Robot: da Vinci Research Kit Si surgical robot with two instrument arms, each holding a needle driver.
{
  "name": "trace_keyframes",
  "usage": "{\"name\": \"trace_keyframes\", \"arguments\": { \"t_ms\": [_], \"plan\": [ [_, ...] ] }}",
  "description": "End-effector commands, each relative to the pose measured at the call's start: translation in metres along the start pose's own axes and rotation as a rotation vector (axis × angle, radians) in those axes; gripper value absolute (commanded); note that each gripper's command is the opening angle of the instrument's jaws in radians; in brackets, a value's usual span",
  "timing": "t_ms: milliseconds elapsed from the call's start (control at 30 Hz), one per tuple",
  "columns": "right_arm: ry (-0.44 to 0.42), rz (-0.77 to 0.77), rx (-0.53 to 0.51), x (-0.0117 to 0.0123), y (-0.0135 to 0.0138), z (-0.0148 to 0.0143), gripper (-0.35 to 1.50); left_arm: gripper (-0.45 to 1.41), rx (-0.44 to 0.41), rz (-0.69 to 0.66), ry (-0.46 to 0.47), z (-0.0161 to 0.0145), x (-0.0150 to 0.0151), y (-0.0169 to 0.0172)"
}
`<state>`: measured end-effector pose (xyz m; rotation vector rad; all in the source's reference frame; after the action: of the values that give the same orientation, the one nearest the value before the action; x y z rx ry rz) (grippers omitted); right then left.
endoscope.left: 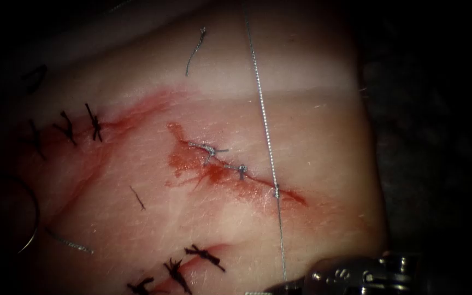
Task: Wound Closure
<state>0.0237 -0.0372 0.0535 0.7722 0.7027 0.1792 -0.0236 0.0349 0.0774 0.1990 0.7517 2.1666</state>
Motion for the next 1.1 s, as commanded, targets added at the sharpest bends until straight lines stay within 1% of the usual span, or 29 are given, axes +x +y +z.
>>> {"name": "trace_keyframes", "arguments": {
  "t_ms": [33, 133, 200, 267, 300, 367, 467, 567, 700, 767, 800, 833, 900, 967, 1033, 1100],
  "plan": [
    [0.001, -0.004, 0.006, 0.0002, -0.0001, 0.0010, -0.35, -0.45, 0.035, 0.030, 0.003, 0.0004, 0.0008, 0.0007],
    [-0.005, -0.006, 0.015, 0.0001, -0.0002, 0.0011, -0.35, -0.45, 0.134, 0.170, 0.008, 0.0005, 0.0015, 0.0018],
    [-0.004, -0.009, 0.017, 0.0001, -0.0003, 0.0011, -0.35, -0.45, 0.220, 0.291, -0.002, 0.0005, 0.0017, 0.0024],
    [-0.006, -0.007, 0.024, 0.0001, -0.0006, 0.0013, -0.35, -0.45, 0.299, 0.385, -0.030, 0.0006, 0.0022, 0.0029],
    [-0.005, -0.008, 0.026, 0.0002, -0.0007, 0.0013, -0.35, -0.45, 0.326, 0.406, -0.047, 0.0005, 0.0024, 0.0030],
    [-0.005, -0.008, 0.034, 0.0002, -0.0009, 0.0015, -0.35, -0.45, 0.331, 0.409, -0.048, 0.0005, 0.0029, 0.0031],
    [-0.012, -0.006, 0.047, -0.0001, -0.0010, 0.0018, -0.35, -0.45, 0.316, 0.412, -0.053, 0.0004, 0.0036, 0.0031],
    [-0.011, -0.002, 0.050, -0.0001, -0.0011, 0.0019, -0.35, -0.45, 0.324, 0.419, -0.054, 0.0004, 0.0037, 0.0031],
    [-0.019, 0.001, 0.054, -0.0003, -0.0013, 0.0023, -0.35, -0.45, 0.337, 0.414, -0.088, 0.0003, 0.0039, 0.0027],
    [-0.019, 0.002, 0.059, -0.0003, -0.0013, 0.0023, -0.35, -0.45, 0.326, 0.407, -0.074, 0.0004, 0.0037, 0.0028],
    [-0.003, 0.012, 0.040, 0.0000, -0.0011, 0.0020, -0.35, -0.45, 0.284, 0.414, -0.044, 0.0005, 0.0033, 0.0032],
    [-0.003, 0.012, 0.040, 0.0000, -0.0011, 0.0020, -0.35, -0.45, 0.284, 0.414, -0.044, 0.0005, 0.0033, 0.0032],
    [0.010, 0.019, 0.030, 0.0005, -0.0006, 0.0013, -0.35, -0.45, 0.222, 0.405, -0.027, 0.0003, 0.0024, 0.0038],
    [0.025, 0.026, 0.016, 0.0008, -0.0001, 0.0007, -0.35, -0.45, 0.123, 0.370, 0.021, -0.0004, 0.0010, 0.0048],
    [0.036, 0.033, 0.009, 0.0011, 0.0004, 0.0002, -0.35, -0.45, 0.007, 0.331, 0.047, -0.0016, -0.0002, 0.0060],
    [0.051, 0.034, -0.010, 0.0012, 0.0008, -0.0001, -0.35, -0.45, -0.079, 0.294, 0.065, -0.0026, -0.0010, 0.0067]
  ]
}}
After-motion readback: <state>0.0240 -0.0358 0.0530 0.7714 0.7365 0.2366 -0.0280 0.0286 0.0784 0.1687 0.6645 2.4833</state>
